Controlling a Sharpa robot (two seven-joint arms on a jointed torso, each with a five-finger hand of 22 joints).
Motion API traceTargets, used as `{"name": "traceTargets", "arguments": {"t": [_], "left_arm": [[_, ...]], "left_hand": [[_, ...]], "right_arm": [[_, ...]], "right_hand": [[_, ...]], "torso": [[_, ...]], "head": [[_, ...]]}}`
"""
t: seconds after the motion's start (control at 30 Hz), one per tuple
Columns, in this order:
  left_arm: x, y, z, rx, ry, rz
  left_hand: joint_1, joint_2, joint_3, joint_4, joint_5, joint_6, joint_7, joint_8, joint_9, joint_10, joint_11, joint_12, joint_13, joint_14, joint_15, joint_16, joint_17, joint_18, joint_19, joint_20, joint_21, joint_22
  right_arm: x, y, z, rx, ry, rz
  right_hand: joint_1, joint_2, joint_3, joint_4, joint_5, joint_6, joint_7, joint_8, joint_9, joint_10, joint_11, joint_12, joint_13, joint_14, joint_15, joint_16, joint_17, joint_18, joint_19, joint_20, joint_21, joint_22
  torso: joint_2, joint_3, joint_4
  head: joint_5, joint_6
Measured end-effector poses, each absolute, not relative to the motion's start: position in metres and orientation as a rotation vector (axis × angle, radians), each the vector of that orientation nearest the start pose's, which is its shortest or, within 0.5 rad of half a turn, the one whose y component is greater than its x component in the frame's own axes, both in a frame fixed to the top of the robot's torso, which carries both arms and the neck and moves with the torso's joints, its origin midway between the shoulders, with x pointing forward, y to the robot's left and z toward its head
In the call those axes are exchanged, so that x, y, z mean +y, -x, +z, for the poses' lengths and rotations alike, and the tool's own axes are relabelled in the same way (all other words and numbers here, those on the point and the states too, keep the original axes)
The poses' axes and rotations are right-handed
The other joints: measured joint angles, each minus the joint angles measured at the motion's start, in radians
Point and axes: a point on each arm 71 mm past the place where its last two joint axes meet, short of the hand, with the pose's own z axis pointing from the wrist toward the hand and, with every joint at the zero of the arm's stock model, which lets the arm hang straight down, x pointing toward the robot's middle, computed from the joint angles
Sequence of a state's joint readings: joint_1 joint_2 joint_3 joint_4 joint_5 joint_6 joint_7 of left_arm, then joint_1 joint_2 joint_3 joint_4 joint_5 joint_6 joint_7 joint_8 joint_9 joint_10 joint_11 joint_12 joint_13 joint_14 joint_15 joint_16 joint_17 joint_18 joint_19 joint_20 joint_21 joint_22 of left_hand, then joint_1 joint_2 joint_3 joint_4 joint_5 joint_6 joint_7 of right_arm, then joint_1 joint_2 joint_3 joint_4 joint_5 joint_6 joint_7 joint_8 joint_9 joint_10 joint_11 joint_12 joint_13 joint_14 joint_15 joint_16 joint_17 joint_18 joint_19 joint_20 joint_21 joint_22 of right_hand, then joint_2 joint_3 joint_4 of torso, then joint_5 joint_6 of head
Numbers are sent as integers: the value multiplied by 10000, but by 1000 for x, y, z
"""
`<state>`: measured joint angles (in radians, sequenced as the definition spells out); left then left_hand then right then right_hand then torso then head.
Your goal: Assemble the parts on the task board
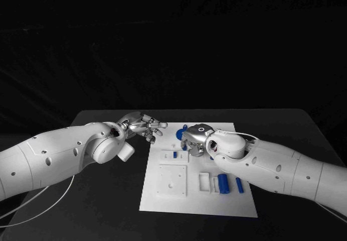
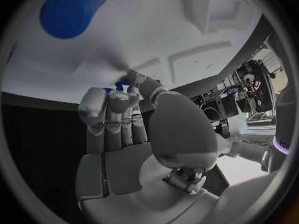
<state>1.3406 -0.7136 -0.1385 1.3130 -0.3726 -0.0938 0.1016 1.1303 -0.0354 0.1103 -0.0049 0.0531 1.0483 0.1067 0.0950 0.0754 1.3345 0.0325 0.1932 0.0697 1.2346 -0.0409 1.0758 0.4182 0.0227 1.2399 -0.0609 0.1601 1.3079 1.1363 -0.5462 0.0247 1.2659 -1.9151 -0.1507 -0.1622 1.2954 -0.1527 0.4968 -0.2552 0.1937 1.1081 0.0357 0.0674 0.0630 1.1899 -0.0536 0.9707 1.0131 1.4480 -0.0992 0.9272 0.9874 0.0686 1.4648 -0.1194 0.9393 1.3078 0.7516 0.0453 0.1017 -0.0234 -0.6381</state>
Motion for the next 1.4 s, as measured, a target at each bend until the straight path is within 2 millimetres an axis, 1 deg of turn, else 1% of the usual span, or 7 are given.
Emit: {"name": "traceTargets", "arguments": {"t": [0.27, 0.7, 1.07, 1.13, 1.23, 1.3, 1.4], "left_arm": [[192, -532, -170, 18513, 6893, -12843], [192, -532, -170, 18532, 6900, -12832], [190, -532, -170, 18552, 6879, -12851], [190, -532, -170, 18556, 6880, -12850], [190, -532, -170, 18562, 6882, -12846], [190, -532, -170, 18565, 6883, -12842], [190, -532, -170, 18575, 6884, -12838]], "left_hand": [[0, 0, 28, 28, 0, 0, 0, 0, 0, 0, 0, 0, 0, 0, 0, -40, 0, 1, 0, 0, 0, -1], [0, 0, 28, 28, 0, 0, 0, 1, 1, 0, 0, 0, 0, 0, 0, -40, 0, 0, 0, 0, 0, -2], [0, 0, 28, 28, 0, 0, 0, 7, 1, 0, 0, 0, 0, 0, 0, -40, 0, 0, 0, 0, 0, -3], [0, 0, 28, 28, 0, 0, 0, 6, 1, 0, 0, 0, 0, 0, 0, -40, 0, 0, 0, 0, 0, -4], [0, 0, 28, 28, 0, 0, 0, 7, 1, 0, 0, 0, 0, 0, 0, -40, 0, 0, 0, 0, 0, -4], [0, 0, 28, 28, 0, 0, 0, 7, 1, 0, 0, 0, 0, 0, 0, -40, 0, 0, 0, 0, 0, -4], [0, 0, 28, 28, 0, 0, 0, 7, 1, 0, 0, 0, 0, 0, 0, -40, 0, 0, 0, 0, 0, -4]], "right_arm": [[-116, -517, -214, 16195, 5577, 3998], [-117, -516, -210, 15820, 5387, 4128], [-117, -522, -212, 15766, 5251, 3994], [-118, -523, -213, 15811, 5252, 3937], [-119, -525, -214, 15901, 5284, 3868], [-119, -526, -215, 15961, 5323, 3845], [-118, -526, -217, 16067, 5428, 3845]], "right_hand": [[0, 0, -55, 0, 0, -18, -19, 0, 0, 0, 0, 0, 0, 0, 0, 0, 15, 0, 0, 0, 0, -1], [0, 0, -55, 0, -2, -35, -34, 0, 1, 0, 1, 0, 0, 0, 1, 0, 25, 0, 0, 0, 0, -2], [0, 0, 19, -12, -245, -34, -35, 0, 2, 39, -37, 0, 1, 0, 1, 0, 39, -1, 0, 1, 0, -3], [0, 0, 19, -12, -375, -34, -35, 0, 2, 39, -37, 0, -4, 0, 1, 0, 39, 1, 0, 1, 0, -3], [0, 0, 60, -54, -418, -34, -35, 0, 2, 38, -37, 0, -22, 0, 1, 0, 39, 0, 0, 1, 0, -3], [44, 43, 68, -63, -506, -12, -56, 0, 3, 38, -37, 0, -37, 0, 1, 0, 37, 0, 0, 1, 0, -3], [93, 93, 214, -127, -820, 17, -86, 0, 3, 39, -37, -41, -80, 0, 1, 0, 18, 0, 0, 1, 0, -3]], "torso": [[6, 3, -3], [-7, 3, -8], [-12, -20, 6], [-12, -20, 9], [-9, -20, 9], [-5, -16, 9], [-1, -14, 9]], "head": [[26, -40], [8, -57], [-5, -20], [-6, -14], [10, -6], [17, -4], [27, -9]]}}
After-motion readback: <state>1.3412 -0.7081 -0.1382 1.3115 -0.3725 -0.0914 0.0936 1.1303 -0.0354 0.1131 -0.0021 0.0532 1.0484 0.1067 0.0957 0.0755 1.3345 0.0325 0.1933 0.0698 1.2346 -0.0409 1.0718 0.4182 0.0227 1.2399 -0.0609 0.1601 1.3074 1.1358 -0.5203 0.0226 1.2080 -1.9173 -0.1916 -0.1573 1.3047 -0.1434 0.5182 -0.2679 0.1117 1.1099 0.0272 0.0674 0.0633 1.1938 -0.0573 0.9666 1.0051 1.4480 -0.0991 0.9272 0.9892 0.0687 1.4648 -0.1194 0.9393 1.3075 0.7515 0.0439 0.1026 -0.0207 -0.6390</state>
